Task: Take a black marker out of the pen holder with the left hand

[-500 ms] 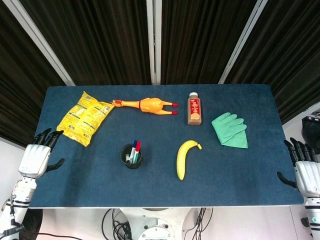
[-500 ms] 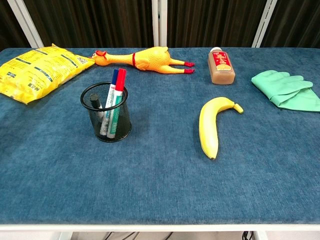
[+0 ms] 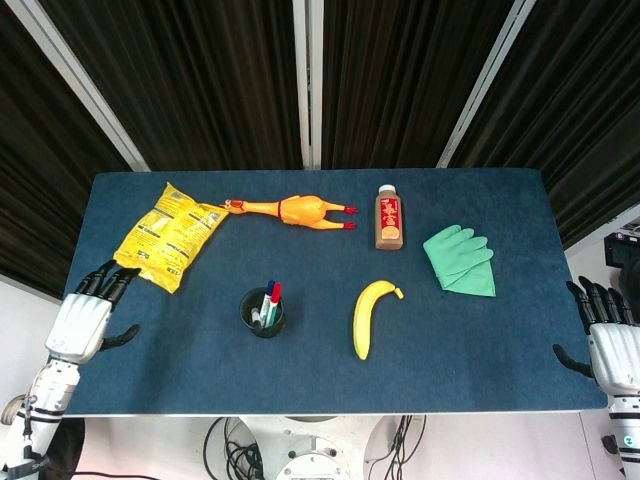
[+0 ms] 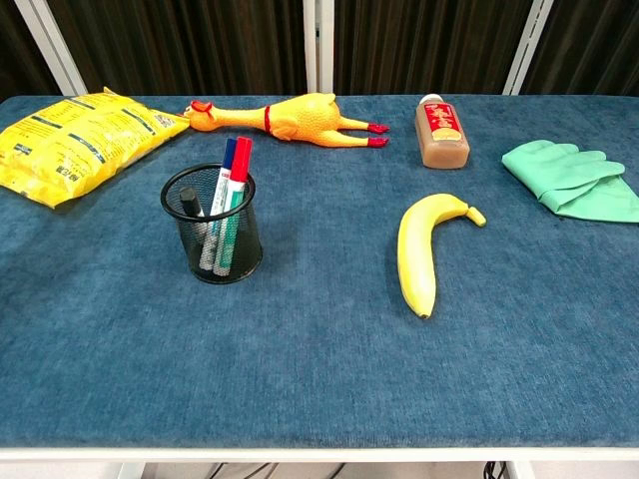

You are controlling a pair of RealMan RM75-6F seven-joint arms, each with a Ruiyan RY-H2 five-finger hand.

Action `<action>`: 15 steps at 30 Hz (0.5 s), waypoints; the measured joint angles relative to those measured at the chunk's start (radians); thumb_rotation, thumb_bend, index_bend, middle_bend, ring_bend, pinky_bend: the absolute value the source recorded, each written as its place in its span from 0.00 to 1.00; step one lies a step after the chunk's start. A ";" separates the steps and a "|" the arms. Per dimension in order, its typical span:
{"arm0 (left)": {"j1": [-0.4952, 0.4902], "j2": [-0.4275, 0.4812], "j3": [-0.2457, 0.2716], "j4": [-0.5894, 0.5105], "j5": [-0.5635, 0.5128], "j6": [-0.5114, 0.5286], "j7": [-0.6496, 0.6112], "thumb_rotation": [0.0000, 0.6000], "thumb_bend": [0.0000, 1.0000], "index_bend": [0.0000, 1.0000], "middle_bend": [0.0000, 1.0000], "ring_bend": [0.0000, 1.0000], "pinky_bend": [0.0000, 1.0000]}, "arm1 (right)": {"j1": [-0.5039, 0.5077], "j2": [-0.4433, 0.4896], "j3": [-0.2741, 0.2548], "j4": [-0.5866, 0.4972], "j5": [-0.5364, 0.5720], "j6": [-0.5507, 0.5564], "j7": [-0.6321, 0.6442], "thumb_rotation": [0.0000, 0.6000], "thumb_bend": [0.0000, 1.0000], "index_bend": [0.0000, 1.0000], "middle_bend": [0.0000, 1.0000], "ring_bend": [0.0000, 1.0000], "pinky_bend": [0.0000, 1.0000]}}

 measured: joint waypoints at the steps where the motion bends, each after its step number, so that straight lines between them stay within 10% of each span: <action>1: -0.005 0.004 0.005 -0.009 0.026 0.001 -0.017 1.00 0.19 0.14 0.16 0.04 0.19 | 0.001 0.000 0.001 -0.001 0.000 0.000 -0.002 1.00 0.15 0.00 0.00 0.00 0.00; 15: -0.166 -0.006 -0.007 -0.176 0.166 -0.172 0.171 1.00 0.23 0.21 0.16 0.04 0.18 | 0.016 -0.008 0.000 -0.026 0.018 -0.025 -0.059 1.00 0.15 0.00 0.00 0.00 0.00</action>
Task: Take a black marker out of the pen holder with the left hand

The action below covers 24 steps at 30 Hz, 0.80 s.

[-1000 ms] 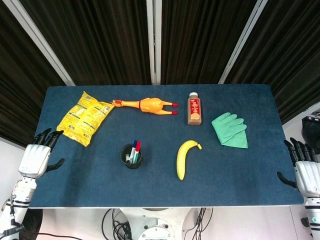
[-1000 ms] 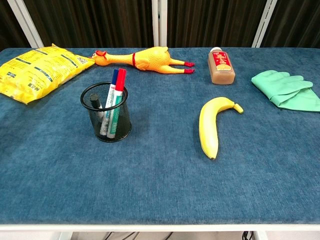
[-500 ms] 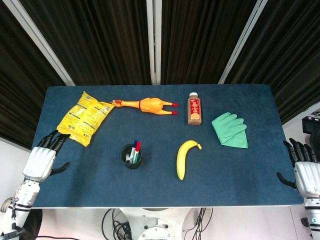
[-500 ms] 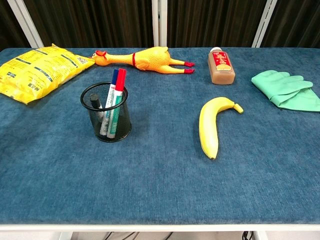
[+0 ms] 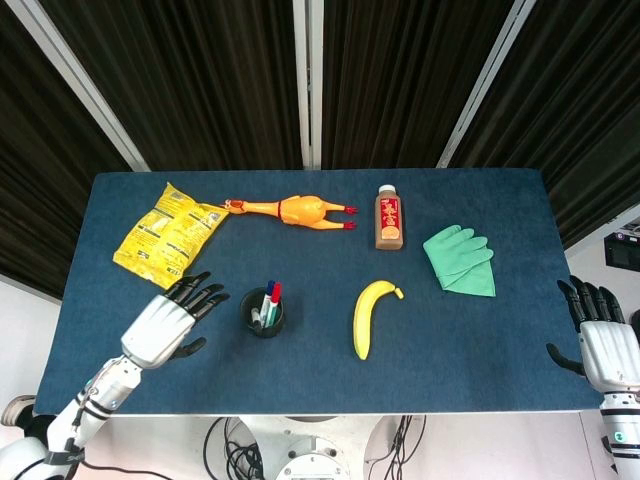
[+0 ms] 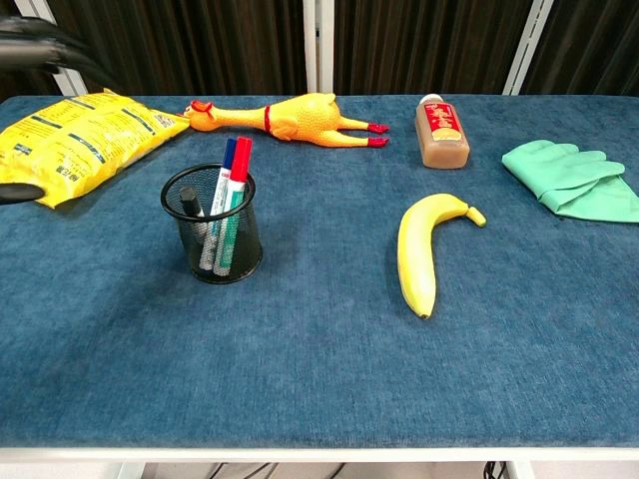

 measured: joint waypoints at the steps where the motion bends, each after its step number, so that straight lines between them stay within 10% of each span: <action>1: -0.011 -0.016 -0.006 0.003 -0.002 -0.011 0.016 1.00 0.23 0.21 0.16 0.04 0.18 | 0.000 0.002 0.000 -0.002 -0.001 0.001 -0.002 1.00 0.15 0.00 0.00 0.00 0.00; 24: -0.100 -0.222 -0.032 0.138 -0.089 -0.109 0.110 1.00 0.25 0.39 0.16 0.04 0.19 | -0.013 0.018 -0.007 -0.014 0.005 0.013 0.007 1.00 0.18 0.00 0.00 0.00 0.00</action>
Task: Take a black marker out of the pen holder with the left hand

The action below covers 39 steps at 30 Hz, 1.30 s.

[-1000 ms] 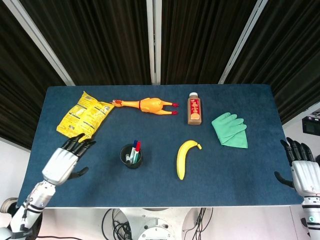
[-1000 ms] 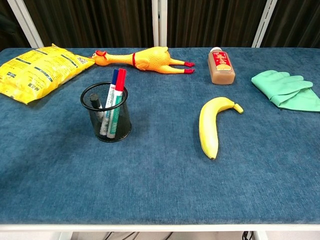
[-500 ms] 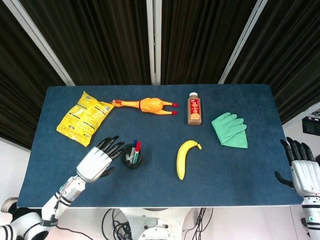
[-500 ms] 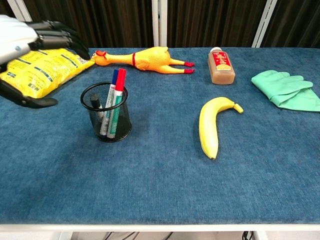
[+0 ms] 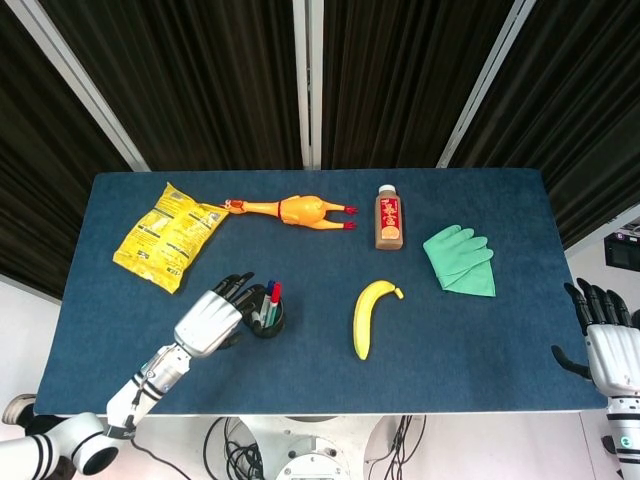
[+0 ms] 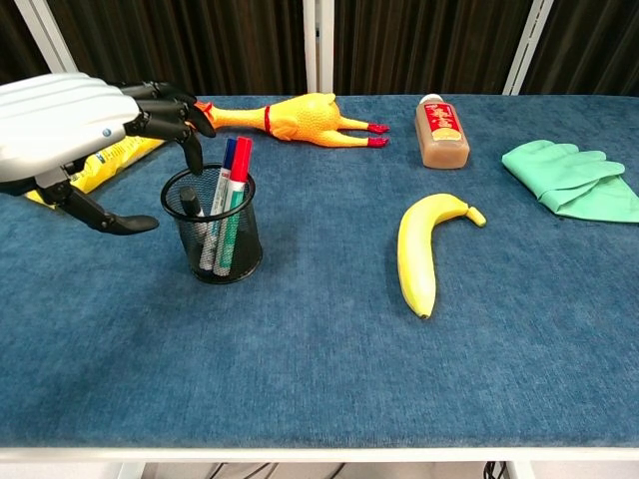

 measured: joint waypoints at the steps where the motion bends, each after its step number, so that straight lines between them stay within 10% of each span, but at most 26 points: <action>1: -0.002 -0.001 0.001 0.003 0.000 0.002 -0.006 1.00 0.25 0.40 0.16 0.04 0.19 | 0.001 0.000 0.000 0.000 0.001 -0.001 -0.001 1.00 0.18 0.00 0.00 0.00 0.00; 39: -0.053 -0.019 0.012 -0.014 -0.043 -0.018 0.027 1.00 0.31 0.51 0.18 0.04 0.19 | 0.011 0.017 -0.012 0.002 0.039 -0.059 -0.001 1.00 0.18 0.00 0.00 0.00 0.00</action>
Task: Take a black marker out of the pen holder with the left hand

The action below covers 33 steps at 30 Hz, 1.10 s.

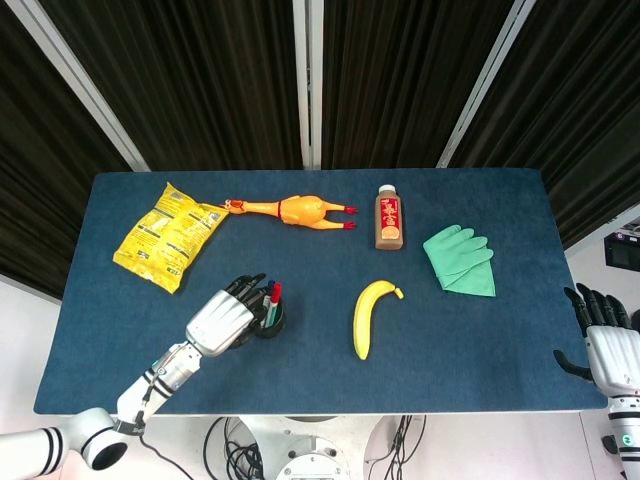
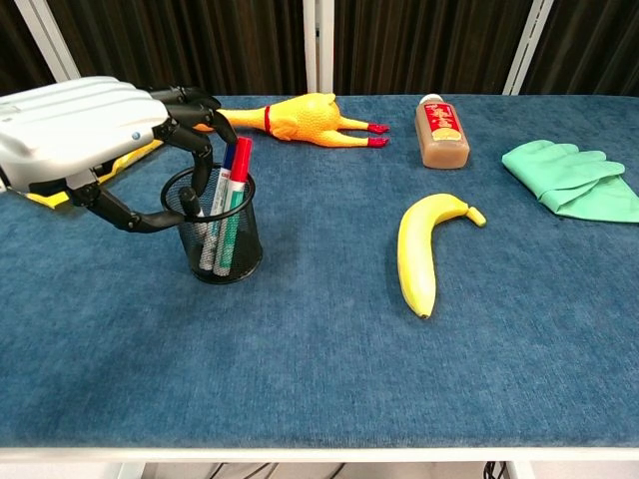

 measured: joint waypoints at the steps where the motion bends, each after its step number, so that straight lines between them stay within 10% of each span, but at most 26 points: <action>1: -0.001 0.001 0.001 -0.001 0.000 0.000 -0.001 1.00 0.32 0.52 0.18 0.04 0.19 | 0.000 0.000 0.000 0.000 0.000 0.000 0.000 1.00 0.18 0.00 0.00 0.00 0.00; 33: 0.025 0.129 -0.017 -0.151 0.000 0.097 -0.190 1.00 0.39 0.59 0.24 0.07 0.22 | -0.002 0.000 0.002 0.005 -0.010 0.014 0.017 1.00 0.18 0.00 0.00 0.00 0.00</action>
